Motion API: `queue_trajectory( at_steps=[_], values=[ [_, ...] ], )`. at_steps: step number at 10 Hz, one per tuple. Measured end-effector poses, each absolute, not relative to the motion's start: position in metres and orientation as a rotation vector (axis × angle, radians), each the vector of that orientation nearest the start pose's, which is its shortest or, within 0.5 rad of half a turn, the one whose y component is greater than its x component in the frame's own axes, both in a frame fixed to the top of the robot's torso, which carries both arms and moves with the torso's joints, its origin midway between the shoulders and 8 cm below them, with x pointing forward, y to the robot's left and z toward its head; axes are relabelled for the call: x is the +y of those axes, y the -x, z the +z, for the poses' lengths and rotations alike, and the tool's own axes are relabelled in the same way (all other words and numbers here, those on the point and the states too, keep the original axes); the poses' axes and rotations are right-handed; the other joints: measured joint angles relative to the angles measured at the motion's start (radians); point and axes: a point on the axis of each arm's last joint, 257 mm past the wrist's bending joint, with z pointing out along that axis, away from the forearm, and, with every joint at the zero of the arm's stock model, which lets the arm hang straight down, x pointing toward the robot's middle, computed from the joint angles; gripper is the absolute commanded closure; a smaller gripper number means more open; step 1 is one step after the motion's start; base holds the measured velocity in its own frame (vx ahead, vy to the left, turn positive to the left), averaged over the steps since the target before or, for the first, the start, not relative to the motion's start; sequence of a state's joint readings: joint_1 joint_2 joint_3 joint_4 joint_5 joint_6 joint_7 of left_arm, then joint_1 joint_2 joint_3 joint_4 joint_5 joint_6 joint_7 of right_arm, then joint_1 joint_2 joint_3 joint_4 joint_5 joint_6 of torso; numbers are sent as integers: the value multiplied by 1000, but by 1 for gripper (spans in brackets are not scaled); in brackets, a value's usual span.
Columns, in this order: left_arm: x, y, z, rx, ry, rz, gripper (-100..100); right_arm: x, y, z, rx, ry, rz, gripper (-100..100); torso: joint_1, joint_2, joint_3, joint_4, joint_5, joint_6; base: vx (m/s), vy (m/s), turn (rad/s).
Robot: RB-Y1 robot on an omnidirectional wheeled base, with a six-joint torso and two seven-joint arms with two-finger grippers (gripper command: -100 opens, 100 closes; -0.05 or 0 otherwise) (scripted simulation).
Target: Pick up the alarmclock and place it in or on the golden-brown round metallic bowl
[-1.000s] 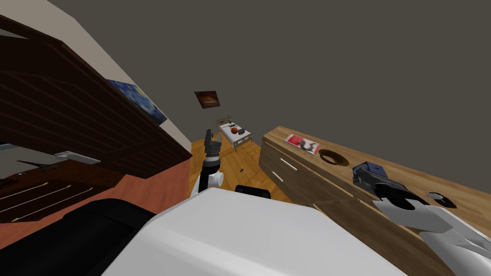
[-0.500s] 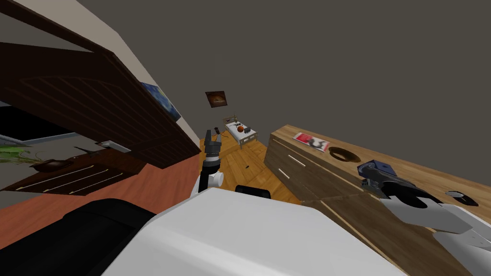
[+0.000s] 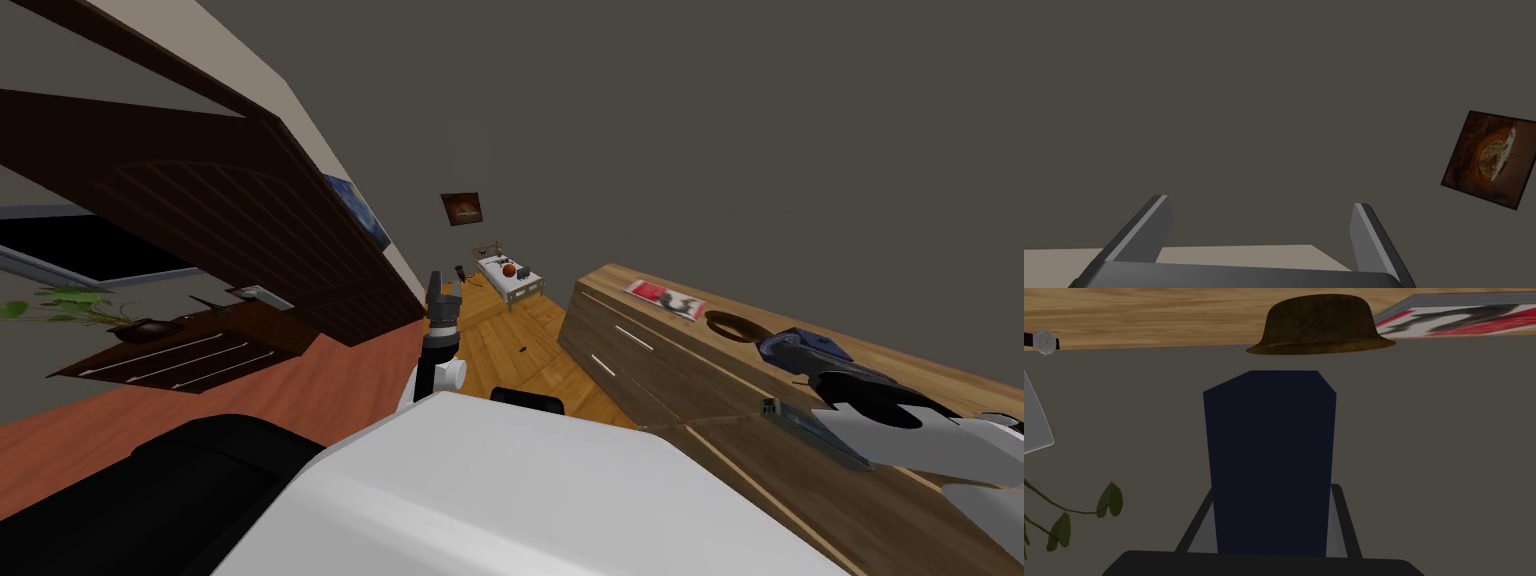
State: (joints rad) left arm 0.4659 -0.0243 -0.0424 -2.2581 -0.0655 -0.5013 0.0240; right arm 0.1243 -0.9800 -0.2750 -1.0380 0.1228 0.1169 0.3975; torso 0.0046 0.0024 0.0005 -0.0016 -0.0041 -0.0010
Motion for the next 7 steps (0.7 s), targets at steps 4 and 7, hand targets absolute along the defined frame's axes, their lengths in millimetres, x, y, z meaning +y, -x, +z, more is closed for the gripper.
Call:
queue_trajectory(
  at_steps=[4,7],
  values=[
    [256,-353,26,619,639,-1340,0,-800,-365,-182,1728,-667,-575,100,-10,-14,-9,-4,-1,2,186,-24,-38],
    [256,-353,26,619,639,-1340,0,-804,-359,-183,1759,-647,-624,100,-13,-16,-11,-6,-1,3,221,-74,-64]
  ],
)
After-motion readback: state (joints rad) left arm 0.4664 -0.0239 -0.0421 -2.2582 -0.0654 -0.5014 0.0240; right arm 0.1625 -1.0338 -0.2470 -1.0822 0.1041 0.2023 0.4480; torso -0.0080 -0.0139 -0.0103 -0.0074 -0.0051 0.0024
